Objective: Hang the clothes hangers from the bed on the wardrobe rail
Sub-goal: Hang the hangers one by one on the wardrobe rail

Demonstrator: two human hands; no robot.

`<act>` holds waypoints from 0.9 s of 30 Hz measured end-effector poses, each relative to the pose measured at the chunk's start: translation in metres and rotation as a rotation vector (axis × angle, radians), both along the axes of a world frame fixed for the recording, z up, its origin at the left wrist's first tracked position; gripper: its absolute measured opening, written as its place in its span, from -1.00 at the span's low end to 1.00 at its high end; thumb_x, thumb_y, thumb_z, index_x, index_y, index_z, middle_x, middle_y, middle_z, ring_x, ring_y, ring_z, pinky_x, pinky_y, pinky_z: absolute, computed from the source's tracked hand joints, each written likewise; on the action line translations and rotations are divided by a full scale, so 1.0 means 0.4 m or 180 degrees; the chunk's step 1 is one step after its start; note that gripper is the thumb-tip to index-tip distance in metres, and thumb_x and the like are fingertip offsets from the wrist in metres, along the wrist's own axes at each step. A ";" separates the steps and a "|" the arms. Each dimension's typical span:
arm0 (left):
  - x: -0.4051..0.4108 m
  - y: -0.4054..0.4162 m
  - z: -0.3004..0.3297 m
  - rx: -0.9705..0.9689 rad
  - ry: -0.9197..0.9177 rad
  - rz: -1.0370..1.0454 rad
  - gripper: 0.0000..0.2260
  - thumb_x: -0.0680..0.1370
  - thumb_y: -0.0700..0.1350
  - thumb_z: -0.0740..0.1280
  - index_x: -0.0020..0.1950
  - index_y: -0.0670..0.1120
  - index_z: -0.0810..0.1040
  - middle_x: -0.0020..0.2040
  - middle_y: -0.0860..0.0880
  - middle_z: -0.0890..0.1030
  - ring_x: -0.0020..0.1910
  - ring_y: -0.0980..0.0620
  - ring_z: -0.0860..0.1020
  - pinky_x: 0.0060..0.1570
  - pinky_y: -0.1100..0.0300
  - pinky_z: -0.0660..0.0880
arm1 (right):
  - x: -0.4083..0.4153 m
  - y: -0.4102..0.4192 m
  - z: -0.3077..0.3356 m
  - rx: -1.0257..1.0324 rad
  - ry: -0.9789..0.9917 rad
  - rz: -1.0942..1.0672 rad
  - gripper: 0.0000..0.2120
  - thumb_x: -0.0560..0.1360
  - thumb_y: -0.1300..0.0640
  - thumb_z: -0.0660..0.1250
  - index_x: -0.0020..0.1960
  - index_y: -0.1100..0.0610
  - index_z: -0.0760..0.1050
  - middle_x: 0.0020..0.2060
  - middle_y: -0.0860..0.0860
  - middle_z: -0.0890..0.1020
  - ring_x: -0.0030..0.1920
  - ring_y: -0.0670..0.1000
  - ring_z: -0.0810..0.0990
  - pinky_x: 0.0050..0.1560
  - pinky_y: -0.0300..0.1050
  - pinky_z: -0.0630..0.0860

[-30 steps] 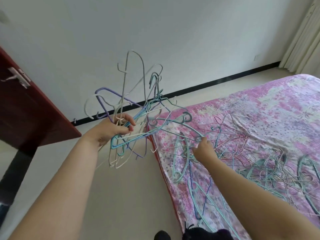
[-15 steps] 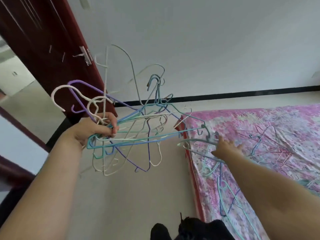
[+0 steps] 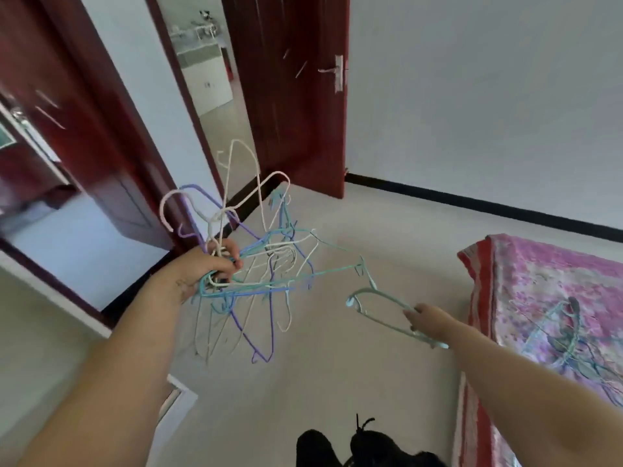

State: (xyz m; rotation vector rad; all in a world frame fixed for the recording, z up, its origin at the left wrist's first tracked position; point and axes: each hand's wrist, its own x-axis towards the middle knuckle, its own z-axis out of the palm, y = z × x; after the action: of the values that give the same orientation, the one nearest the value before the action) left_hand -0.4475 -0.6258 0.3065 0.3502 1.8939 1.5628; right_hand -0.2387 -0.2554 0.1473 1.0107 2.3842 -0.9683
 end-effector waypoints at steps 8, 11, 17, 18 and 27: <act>0.091 -0.354 -0.093 0.0577 -0.0745 0.1793 -0.67 0.48 -0.53 0.11 -0.27 -0.13 0.42 -0.36 -0.11 0.49 -0.58 0.12 0.34 -0.53 0.31 0.37 | -0.282 -0.276 -0.027 0.0523 -0.0104 0.1476 -0.66 0.60 0.01 0.21 0.18 0.26 0.49 0.13 0.20 0.58 0.15 0.17 0.54 0.00 -0.14 0.41; 0.149 -0.420 -0.103 0.0621 -0.0784 0.2188 -0.70 0.48 -0.52 0.09 -0.25 -0.16 0.39 -0.37 -0.12 0.47 -0.59 0.12 0.34 -0.57 0.35 0.33 | -0.359 -0.360 -0.030 0.0776 0.0001 0.1977 -0.72 0.58 -0.13 0.20 0.00 0.09 0.47 0.01 0.10 0.61 0.02 0.14 0.57 -0.07 -0.10 0.44; 0.250 -0.509 -0.103 0.0558 -0.0909 0.2728 -0.70 0.48 -0.51 0.08 -0.27 -0.14 0.34 -0.34 -0.12 0.39 -0.59 0.14 0.32 -0.61 0.38 0.26 | -0.460 -0.521 0.016 0.1151 0.0490 0.2621 -0.71 0.57 -0.21 0.14 -0.05 0.01 0.41 -0.19 -0.02 0.54 -0.18 0.04 0.53 -0.21 -0.13 0.44; 0.265 -0.521 -0.102 0.0520 -0.0866 0.2822 -0.70 0.48 -0.51 0.09 -0.27 -0.14 0.34 -0.34 -0.12 0.38 -0.59 0.14 0.32 -0.61 0.38 0.26 | -0.472 -0.542 0.021 0.1176 0.0535 0.2728 -0.71 0.57 -0.20 0.13 -0.03 0.01 0.41 -0.19 -0.02 0.54 -0.19 0.04 0.54 -0.22 -0.13 0.45; 0.417 -0.642 -0.137 0.0647 -0.0715 0.4032 -0.68 0.48 -0.48 0.15 -0.32 -0.08 0.34 -0.39 -0.08 0.38 -0.60 0.12 0.36 -0.61 0.36 0.30 | -0.492 -0.704 0.017 0.0897 0.0426 0.3268 -0.73 0.52 0.08 0.17 0.20 0.10 0.42 -0.05 0.02 0.59 -0.12 0.04 0.57 -0.13 -0.13 0.49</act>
State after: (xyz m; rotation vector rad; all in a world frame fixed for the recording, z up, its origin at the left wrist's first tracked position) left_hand -0.2809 -0.8828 0.2517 -1.1250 1.8030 2.3954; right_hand -0.4354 -0.5368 0.1541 -0.2822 2.6501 -0.3122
